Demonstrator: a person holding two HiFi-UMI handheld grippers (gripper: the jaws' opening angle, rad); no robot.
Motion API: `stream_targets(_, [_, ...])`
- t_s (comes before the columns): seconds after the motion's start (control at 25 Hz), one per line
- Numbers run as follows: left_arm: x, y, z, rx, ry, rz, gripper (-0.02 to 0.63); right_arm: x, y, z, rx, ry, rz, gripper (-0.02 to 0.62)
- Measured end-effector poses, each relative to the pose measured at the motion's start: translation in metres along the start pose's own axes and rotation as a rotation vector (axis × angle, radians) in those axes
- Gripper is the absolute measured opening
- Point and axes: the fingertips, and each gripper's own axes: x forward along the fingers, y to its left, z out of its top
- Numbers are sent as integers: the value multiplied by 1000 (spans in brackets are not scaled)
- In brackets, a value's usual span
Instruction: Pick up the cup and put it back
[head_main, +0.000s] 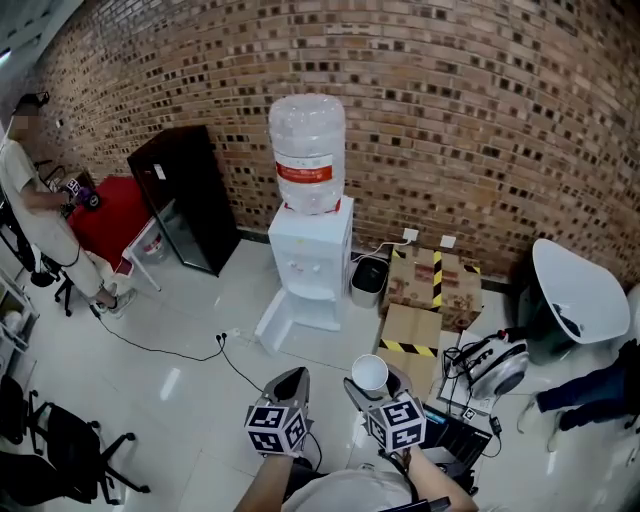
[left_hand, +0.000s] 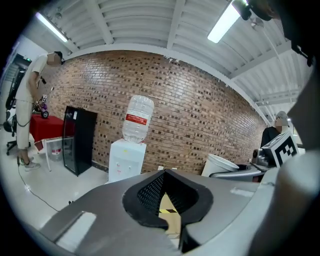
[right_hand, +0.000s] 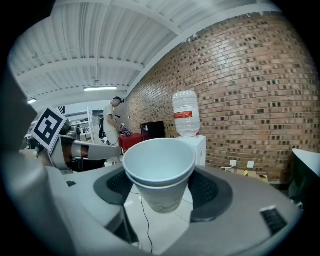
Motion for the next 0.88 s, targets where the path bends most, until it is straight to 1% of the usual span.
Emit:
stream_targets(0.44, [-15,22,1,32,9,-13,3,15,31,-1,19,29,13,345])
stream_targets(0.64, [-17,30,2,-12,-2,-20,3,19,36,-2,28,26,2,345])
stream_targets(0.88, [-17,39,4,-25,-9,-19,3,24,39,-2,30,33,-11,345])
